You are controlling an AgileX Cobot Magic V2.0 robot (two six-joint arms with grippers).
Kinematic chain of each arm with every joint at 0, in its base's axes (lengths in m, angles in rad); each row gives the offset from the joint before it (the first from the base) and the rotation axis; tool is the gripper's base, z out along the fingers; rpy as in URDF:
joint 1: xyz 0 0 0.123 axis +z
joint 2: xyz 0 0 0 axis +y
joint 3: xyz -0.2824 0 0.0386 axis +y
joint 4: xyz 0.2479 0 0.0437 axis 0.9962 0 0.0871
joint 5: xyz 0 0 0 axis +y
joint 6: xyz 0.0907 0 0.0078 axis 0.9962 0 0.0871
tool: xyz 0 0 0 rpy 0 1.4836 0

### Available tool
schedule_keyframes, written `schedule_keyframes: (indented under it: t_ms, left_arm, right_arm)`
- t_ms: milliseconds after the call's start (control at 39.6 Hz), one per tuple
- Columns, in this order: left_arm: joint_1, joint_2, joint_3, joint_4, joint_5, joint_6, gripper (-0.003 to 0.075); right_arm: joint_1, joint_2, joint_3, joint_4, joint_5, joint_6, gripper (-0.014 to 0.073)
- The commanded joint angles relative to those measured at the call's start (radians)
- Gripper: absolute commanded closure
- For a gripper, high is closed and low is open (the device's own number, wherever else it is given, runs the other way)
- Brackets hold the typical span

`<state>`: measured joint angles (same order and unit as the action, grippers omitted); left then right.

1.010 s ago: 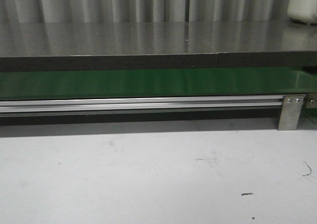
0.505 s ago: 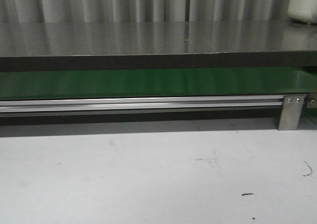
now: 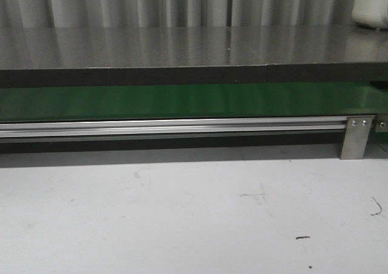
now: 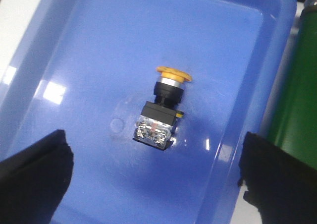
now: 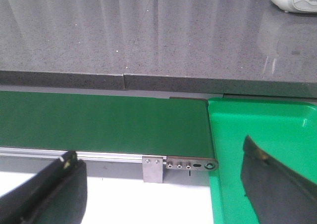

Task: Move button from left to right
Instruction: 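Close the left gripper on the yellow button's black body and lift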

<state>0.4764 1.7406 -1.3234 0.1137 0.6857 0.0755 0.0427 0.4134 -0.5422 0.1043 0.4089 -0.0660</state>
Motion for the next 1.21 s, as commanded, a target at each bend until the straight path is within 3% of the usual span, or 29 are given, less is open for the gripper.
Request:
schedule_keyframes:
  t_ms: [0, 202, 454, 732, 833, 1035, 1111, 1187]
  left_arm:
    - [0.010, 0.028, -0.064, 0.002, -0.025, 0.020, 0.0081]
    - [0.038, 0.182, -0.174, 0.002, -0.009, 0.024, 0.0081]
    - [0.042, 0.313, -0.291, -0.032, 0.104, 0.102, 0.0081]
    - [0.046, 0.356, -0.310, -0.032, 0.149, 0.111, 0.0099]
    - [0.046, 0.356, -0.320, -0.032, 0.167, 0.123, 0.0213]
    - [0.046, 0.354, -0.326, -0.032, 0.184, 0.131, 0.0606]
    - [0.046, 0.351, -0.326, -0.032, 0.184, 0.131, 0.0689]
    - [0.046, 0.345, -0.326, -0.032, 0.184, 0.131, 0.0703]
  right_arm:
    - [-0.006, 0.013, -0.037, 0.002, -0.077, -0.002, -0.0050]
    - [-0.006, 0.013, -0.037, 0.002, -0.076, -0.002, -0.0050]
    - [-0.006, 0.013, -0.037, 0.002, -0.077, -0.002, -0.0050]
    - [-0.006, 0.013, -0.037, 0.002, -0.077, -0.002, -0.0050]
    - [-0.006, 0.013, -0.037, 0.002, -0.077, -0.002, -0.0050]
    - [-0.006, 0.013, -0.037, 0.002, -0.077, -0.002, -0.0050]
    - [-0.006, 0.013, -0.037, 0.002, -0.077, -0.002, -0.0050]
    - [-0.006, 0.013, -0.037, 0.002, -0.077, -0.002, -0.0050]
